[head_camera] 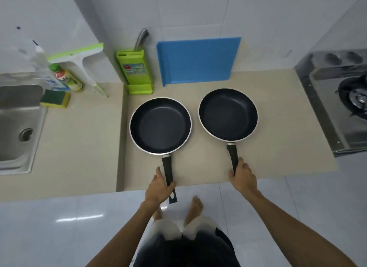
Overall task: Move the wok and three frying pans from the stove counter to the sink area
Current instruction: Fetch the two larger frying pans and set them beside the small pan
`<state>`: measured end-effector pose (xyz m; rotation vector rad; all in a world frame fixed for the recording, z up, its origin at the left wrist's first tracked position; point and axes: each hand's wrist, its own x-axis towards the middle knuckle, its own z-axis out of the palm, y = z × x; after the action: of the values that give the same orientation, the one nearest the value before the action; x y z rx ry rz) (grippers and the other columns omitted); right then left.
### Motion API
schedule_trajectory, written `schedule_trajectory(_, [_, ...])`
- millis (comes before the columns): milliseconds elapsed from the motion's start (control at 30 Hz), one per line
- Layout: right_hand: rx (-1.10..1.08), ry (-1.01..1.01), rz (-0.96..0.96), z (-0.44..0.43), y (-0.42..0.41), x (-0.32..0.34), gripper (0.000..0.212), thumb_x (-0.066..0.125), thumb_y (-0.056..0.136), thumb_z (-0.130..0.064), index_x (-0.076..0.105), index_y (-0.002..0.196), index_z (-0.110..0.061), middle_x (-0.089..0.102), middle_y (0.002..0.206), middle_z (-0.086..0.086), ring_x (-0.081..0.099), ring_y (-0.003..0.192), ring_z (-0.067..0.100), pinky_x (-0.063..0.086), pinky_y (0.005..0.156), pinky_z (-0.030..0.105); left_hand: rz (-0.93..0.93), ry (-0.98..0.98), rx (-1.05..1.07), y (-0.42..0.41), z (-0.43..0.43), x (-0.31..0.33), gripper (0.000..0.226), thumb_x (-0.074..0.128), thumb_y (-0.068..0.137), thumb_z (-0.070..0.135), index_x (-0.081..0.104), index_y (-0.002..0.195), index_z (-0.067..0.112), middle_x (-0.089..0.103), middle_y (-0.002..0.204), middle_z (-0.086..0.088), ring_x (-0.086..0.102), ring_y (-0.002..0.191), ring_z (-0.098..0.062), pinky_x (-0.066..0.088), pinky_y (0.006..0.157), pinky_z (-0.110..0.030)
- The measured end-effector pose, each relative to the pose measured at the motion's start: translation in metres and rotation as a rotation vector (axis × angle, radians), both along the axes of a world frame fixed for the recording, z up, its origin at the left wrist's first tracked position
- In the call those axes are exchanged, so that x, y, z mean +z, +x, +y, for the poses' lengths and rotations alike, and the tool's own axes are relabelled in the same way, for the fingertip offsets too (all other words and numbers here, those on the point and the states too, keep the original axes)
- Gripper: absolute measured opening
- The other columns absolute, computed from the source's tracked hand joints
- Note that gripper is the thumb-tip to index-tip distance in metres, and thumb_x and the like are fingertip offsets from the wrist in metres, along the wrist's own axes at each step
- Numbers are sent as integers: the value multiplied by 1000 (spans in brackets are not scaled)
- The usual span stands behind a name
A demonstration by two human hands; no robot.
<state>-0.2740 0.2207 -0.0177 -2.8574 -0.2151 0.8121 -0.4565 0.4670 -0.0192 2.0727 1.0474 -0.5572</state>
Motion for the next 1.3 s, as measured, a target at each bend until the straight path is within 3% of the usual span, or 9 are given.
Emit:
schedule_trajectory(133, [-99,135,35,3,8,-15,61,56,101,-30,32,151,-4,60,121,27,64,105,45,55,86,53,-28,-45,92,5,-2,-12,89,65,95,38,11,157,5,70,118,-19,70,104,-38,58,90,-47])
schedule_trajectory(233, [-159,186,12,4,11,-26,54,57,101,-34,40,143,-4,66,115,26,66,101,44,56,83,52,-64,-83,169,5,-9,-27,81,66,93,32,19,154,5,69,102,-13,71,93,-40,58,79,-43])
schedule_trajectory(367, [-219,208,35,3,17,-38,42,56,101,-42,49,120,-5,68,97,21,68,86,40,53,69,42,-70,-275,374,5,-18,-49,46,60,95,38,40,125,8,73,85,-13,73,59,-33,62,63,-56])
schedule_trajectory(533, [-260,299,108,-3,24,-53,39,60,99,-46,48,106,-9,59,82,10,66,77,33,53,62,37,-104,-66,379,2,-29,-66,58,41,83,69,45,117,22,67,93,-16,68,87,-44,55,85,-62])
schedule_trajectory(633, [-357,404,135,1,28,-56,35,63,97,-44,52,98,-10,59,77,12,63,60,28,56,53,37,-148,-112,430,1,-30,-70,55,37,86,75,45,108,25,66,86,-20,68,82,-52,55,82,-67])
schedule_trajectory(800, [-467,530,210,3,34,-59,33,65,97,-40,57,85,-10,56,54,6,53,38,15,50,40,30,-199,-171,507,-1,-26,-73,56,36,83,78,50,91,24,68,65,-15,70,72,-48,54,83,-69])
schedule_trajectory(900, [-504,572,307,0,42,-57,31,67,96,-35,58,82,-8,56,44,0,53,34,13,48,39,26,-286,-261,605,1,-20,-69,64,39,91,74,56,83,13,67,55,-14,70,56,-40,59,70,-64])
schedule_trajectory(1067, [-524,618,390,3,49,-54,26,69,95,-32,61,93,-8,61,60,9,58,44,17,52,46,28,-417,-400,714,15,-12,-60,57,40,102,55,59,89,2,64,52,-10,59,39,-25,55,38,-35])
schedule_trajectory(1300, [-569,677,389,10,50,-55,35,57,99,-49,58,98,-14,61,62,10,56,44,20,46,42,27,-408,-430,719,34,-4,-60,37,36,109,40,50,90,11,52,59,-13,51,35,-20,48,34,-29])
